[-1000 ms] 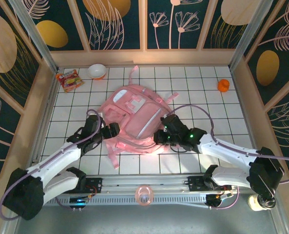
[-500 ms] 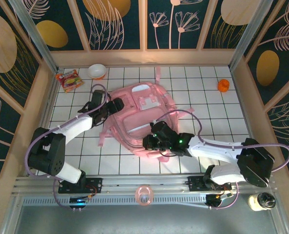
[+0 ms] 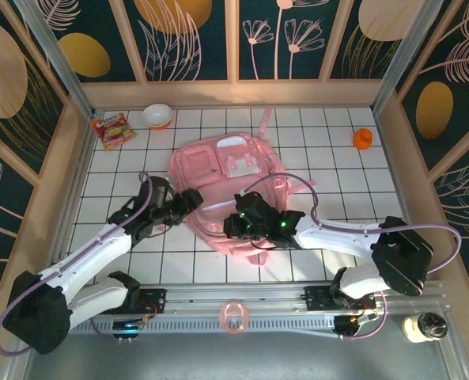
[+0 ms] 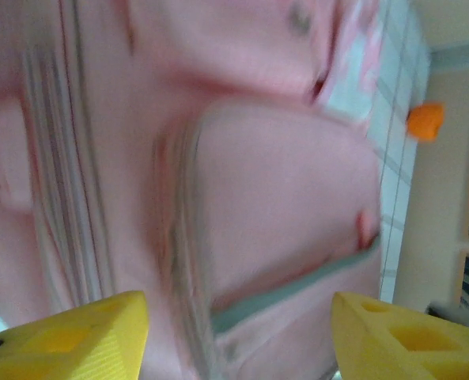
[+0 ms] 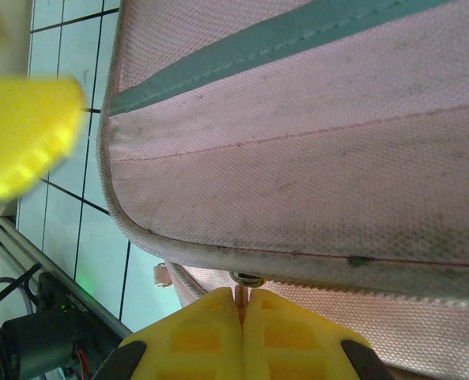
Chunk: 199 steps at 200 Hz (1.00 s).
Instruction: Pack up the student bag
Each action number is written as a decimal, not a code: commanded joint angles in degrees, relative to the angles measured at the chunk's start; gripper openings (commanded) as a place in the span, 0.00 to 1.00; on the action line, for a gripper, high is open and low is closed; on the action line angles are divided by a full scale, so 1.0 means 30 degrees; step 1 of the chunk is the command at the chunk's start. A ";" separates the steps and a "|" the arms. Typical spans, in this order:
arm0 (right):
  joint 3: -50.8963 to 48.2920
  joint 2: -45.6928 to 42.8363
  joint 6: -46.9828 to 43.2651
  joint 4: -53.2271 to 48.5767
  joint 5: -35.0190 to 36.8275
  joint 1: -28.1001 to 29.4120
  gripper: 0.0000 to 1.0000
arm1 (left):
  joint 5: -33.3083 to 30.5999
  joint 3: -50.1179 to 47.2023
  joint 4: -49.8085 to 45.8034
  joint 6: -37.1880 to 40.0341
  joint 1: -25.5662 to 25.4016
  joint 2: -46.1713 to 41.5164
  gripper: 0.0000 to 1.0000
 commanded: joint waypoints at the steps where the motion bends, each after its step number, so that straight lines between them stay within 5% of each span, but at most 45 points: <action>1: 0.0827 0.0098 -0.0531 0.0641 0.0297 0.0210 0.00 | 0.1244 -0.0067 0.0193 -0.2688 -0.1161 0.0751 0.59; 27: 0.0827 0.0184 -0.0630 0.0776 0.0179 0.0264 0.00 | 0.1486 0.0275 0.0747 -0.2761 -0.1691 0.1941 0.48; 77: 0.0953 -0.0428 -0.0874 -0.1659 0.0570 0.0120 0.00 | -0.1071 0.1400 -0.0947 -0.1484 -0.1461 0.2028 0.00; 137: 0.1122 -0.1628 -0.1249 -0.9153 0.3404 -0.2201 0.00 | -0.2035 0.2687 -0.3907 0.2360 0.0781 0.1795 0.00; 189: 0.1913 -0.0834 -0.2157 -0.6889 0.2645 -0.1517 0.00 | -0.0553 0.2618 -0.3017 0.2324 0.0814 0.2533 0.00; 199: 0.2186 -0.0450 -0.2263 -0.6807 0.2828 -0.1449 0.07 | -0.0434 0.2594 -0.2935 0.2279 0.0812 0.2513 0.00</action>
